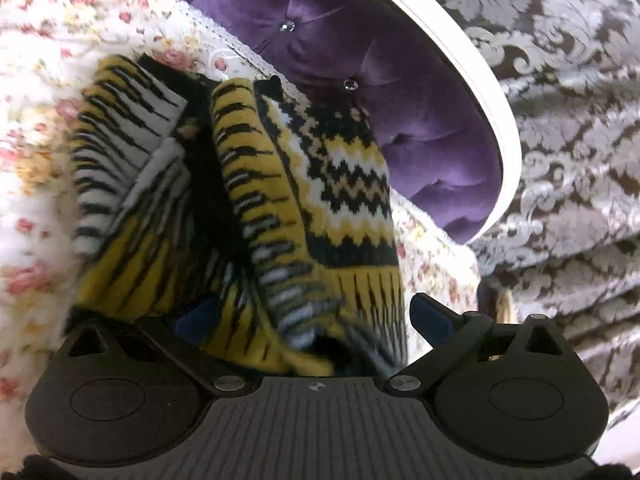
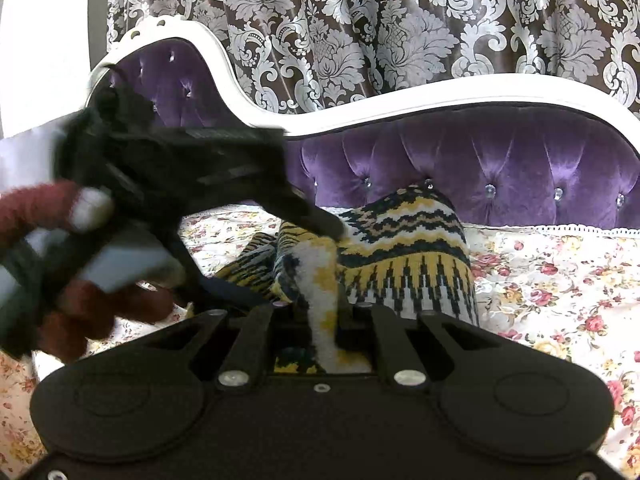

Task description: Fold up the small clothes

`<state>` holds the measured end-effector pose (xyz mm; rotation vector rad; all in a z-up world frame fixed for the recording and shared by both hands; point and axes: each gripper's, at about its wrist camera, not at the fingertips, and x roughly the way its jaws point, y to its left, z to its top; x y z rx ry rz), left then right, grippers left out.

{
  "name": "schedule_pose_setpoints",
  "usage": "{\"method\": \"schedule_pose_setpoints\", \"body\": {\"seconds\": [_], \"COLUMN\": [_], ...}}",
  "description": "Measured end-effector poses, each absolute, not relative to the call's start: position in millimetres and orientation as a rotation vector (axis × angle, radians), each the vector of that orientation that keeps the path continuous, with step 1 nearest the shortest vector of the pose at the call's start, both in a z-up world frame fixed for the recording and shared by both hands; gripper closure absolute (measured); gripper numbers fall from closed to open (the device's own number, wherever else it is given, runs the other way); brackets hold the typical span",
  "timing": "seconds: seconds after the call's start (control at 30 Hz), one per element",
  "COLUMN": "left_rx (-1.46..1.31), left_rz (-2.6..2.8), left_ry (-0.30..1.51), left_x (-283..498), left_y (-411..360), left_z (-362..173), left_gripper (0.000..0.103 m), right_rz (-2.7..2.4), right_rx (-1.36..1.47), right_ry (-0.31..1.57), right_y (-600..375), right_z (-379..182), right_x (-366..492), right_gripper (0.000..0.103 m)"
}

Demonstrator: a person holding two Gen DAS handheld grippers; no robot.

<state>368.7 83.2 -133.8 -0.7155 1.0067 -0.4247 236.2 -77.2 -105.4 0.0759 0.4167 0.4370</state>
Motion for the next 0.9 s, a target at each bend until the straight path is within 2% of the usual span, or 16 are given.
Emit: {"method": "schedule_pose_setpoints", "body": {"seconds": [0.17, 0.2, 0.27, 0.33, 0.4, 0.6, 0.77, 0.87, 0.9], "left_rx": [-0.692, -0.672, -0.593, -0.441, -0.308, -0.177, -0.118, -0.146, -0.169], "left_rz": [-0.401, -0.413, -0.427, -0.434, -0.449, -0.48, -0.411, -0.387, -0.385], "left_ry": [0.934, 0.919, 0.925, 0.937, 0.899, 0.851, 0.916, 0.956, 0.95], "left_x": [381, 383, 388, 391, 390, 394, 406, 411, 411], "left_y": [82, 80, 72, 61, 58, 88, 117, 129, 133], "left_z": [-130, -129, -124, -115, -98, -57, -74, -100, -105], "left_gripper": [0.003, 0.009, 0.036, 0.083, 0.083, 0.083, 0.081, 0.074, 0.067], "right_rz": [0.439, 0.44, 0.44, 0.439, 0.431, 0.475, 0.531, 0.541, 0.543], "right_rx": [0.065, 0.062, 0.056, 0.048, 0.052, 0.084, 0.036, -0.039, -0.067], "right_ry": [0.419, 0.421, 0.425, 0.428, 0.429, 0.376, 0.402, 0.453, 0.467], "right_y": [-76, -76, -74, -71, -67, -35, 13, 42, 49], "right_z": [-106, -107, -108, -109, -108, -87, -92, -110, -116], "right_x": [236, 235, 235, 234, 232, 234, 249, 256, 258], "right_gripper": [0.088, 0.088, 0.088, 0.088, 0.087, 0.087, 0.087, 0.087, 0.085]}}
